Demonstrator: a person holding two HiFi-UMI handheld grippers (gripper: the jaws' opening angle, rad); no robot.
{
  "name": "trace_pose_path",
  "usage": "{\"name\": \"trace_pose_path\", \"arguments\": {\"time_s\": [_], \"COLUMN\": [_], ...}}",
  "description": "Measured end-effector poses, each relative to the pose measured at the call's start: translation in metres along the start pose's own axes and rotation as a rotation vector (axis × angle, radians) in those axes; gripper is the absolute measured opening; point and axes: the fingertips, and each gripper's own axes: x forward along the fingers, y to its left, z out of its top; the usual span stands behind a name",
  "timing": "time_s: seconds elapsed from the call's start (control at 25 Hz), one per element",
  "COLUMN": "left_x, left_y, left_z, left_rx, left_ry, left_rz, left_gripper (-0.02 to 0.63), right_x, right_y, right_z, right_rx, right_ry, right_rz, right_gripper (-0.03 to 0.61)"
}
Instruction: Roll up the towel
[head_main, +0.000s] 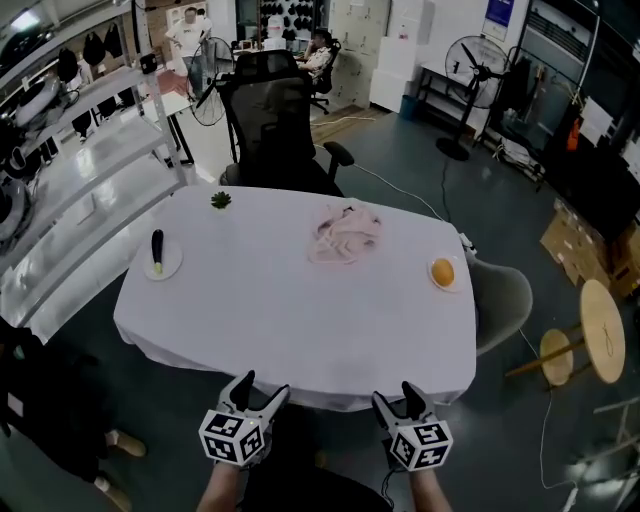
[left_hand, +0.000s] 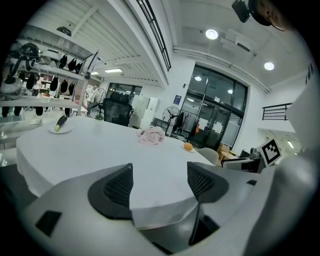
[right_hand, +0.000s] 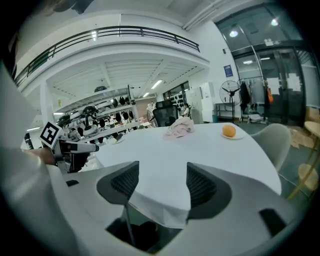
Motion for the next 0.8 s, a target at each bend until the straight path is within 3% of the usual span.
{"name": "trace_pose_path", "arguments": {"time_s": [0.32, 0.6, 0.8], "left_x": [0.036, 0.096, 0.139], "left_y": [0.007, 0.021, 0.033], "left_z": [0.016, 0.070, 0.112], "left_rx": [0.017, 0.072, 0.102], "left_ry": [0.018, 0.004, -0.001], "left_rz": [-0.019, -0.066, -0.112], "left_gripper": [0.353, 0.353, 0.353], "right_x": [0.022, 0.052, 0.087], "right_y": [-0.013, -0.062, -0.090], "right_z": [0.014, 0.064, 0.101], "right_rx": [0.003, -0.007, 0.043], "right_ry": [0.007, -0.027, -0.046], "right_rz": [-0.004, -0.078, -0.103], "right_gripper": [0.293, 0.291, 0.290]}}
